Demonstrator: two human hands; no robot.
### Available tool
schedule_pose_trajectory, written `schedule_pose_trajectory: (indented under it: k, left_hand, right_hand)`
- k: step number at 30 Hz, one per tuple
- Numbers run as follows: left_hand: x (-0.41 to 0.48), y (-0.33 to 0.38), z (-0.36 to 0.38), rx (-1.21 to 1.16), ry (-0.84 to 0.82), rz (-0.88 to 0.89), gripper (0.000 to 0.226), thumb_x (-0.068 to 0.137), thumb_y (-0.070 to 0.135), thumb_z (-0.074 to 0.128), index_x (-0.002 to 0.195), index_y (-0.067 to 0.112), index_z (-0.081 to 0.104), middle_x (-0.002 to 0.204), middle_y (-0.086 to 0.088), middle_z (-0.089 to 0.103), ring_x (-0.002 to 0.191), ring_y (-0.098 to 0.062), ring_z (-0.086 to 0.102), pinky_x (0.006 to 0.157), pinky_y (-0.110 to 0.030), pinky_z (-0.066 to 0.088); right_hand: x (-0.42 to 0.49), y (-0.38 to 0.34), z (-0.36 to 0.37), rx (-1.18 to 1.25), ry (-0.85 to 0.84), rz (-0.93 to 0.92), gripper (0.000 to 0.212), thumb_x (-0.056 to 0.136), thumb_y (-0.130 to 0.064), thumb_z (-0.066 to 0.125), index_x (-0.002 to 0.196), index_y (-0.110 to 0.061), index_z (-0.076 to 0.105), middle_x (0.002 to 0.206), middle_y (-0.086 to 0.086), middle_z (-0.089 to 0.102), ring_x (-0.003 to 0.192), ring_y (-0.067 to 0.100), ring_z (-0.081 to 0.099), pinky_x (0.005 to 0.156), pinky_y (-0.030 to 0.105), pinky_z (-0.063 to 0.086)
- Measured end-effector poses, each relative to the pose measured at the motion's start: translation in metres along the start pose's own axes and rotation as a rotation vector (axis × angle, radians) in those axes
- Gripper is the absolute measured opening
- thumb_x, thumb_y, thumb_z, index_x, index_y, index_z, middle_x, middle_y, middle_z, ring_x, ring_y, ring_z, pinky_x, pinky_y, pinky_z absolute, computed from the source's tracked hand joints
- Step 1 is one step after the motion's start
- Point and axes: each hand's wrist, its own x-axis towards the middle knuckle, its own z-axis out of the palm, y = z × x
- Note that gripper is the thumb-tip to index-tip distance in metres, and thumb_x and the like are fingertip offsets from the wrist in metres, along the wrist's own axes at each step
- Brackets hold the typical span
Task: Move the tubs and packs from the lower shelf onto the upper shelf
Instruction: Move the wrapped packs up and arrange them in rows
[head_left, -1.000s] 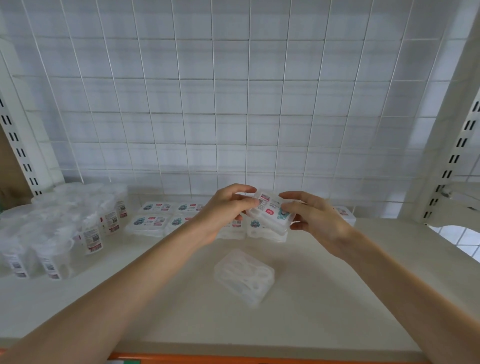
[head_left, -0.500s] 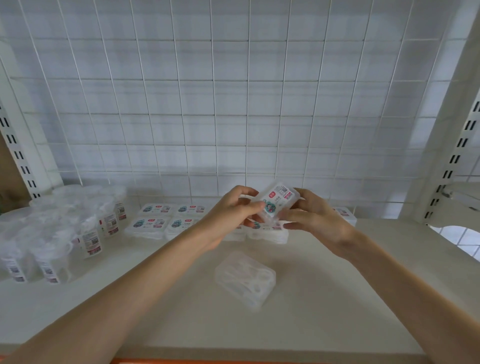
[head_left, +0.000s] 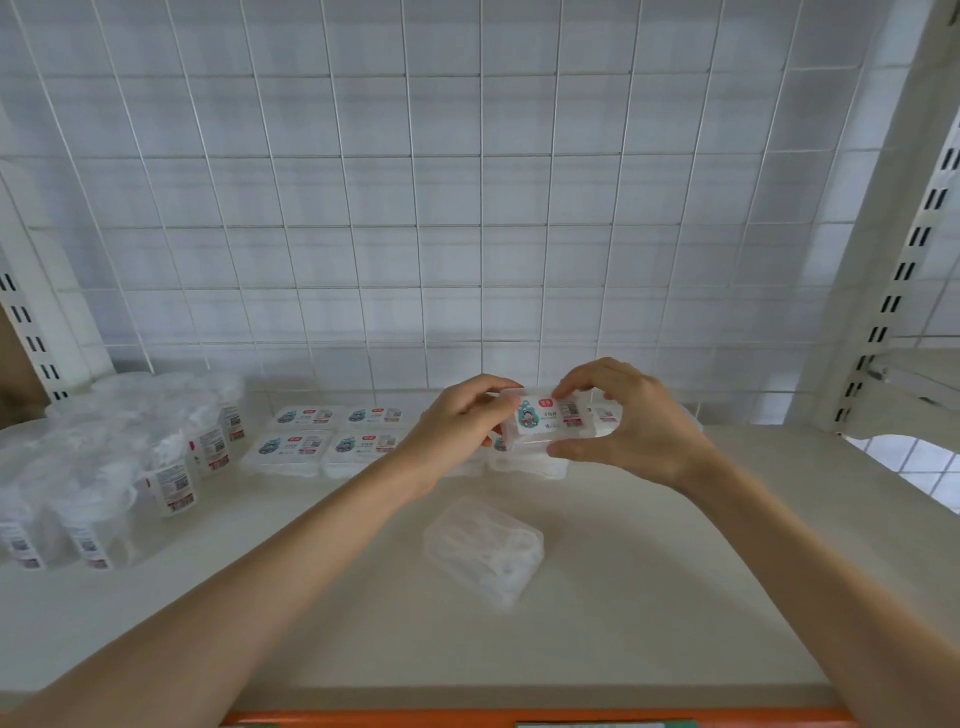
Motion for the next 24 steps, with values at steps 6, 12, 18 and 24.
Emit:
schedule_pose_trajectory:
  k: [6,12,18,24]
  left_hand:
    - [-0.004,-0.005,0.0,0.401,-0.032,0.132,0.041,0.102,0.043,0.044,0.136,0.022,0.051,0.127,0.007,0.061,0.108,0.001,0.057,0.092,-0.023,0.043]
    - [-0.006,-0.014,0.003,0.699,-0.101,0.255,0.027,0.098,0.035,0.054,0.118,0.023,0.067,0.125,0.01,0.061,0.114,-0.007,0.056,0.096,-0.023,0.041]
    - [-0.007,-0.013,0.003,0.722,-0.119,0.228,0.026,0.096,0.034,0.056,0.116,0.023,0.069,0.121,0.01,0.065,0.112,-0.006,0.058,0.094,-0.024,0.044]
    - [-0.007,-0.014,0.003,0.747,-0.12,0.238,0.028,0.096,0.033,0.057,0.121,0.023,0.066,0.127,0.008,0.062,0.119,-0.008,0.054,0.091,-0.018,0.036]
  right_hand:
    - [0.003,0.01,-0.012,-0.023,0.041,0.074,0.051,0.06,-0.044,0.089,0.104,-0.035,0.065,0.105,-0.019,0.06,0.099,-0.001,0.055,0.078,0.009,0.037]
    - [0.005,0.026,-0.039,-0.145,-0.006,0.119,0.045,0.064,-0.048,0.086,0.102,-0.034,0.065,0.103,-0.011,0.062,0.097,0.005,0.057,0.075,0.009,0.036]
    - [-0.017,0.044,-0.035,-0.149,-0.071,0.165,0.044,0.063,-0.049,0.087,0.098,-0.038,0.064,0.102,-0.016,0.061,0.098,0.002,0.057,0.077,0.013,0.039]
    - [-0.021,0.047,-0.029,-0.159,-0.119,0.139,0.044,0.063,-0.049,0.087,0.099,-0.038,0.064,0.101,-0.02,0.059,0.098,-0.002,0.054,0.08,0.008,0.036]
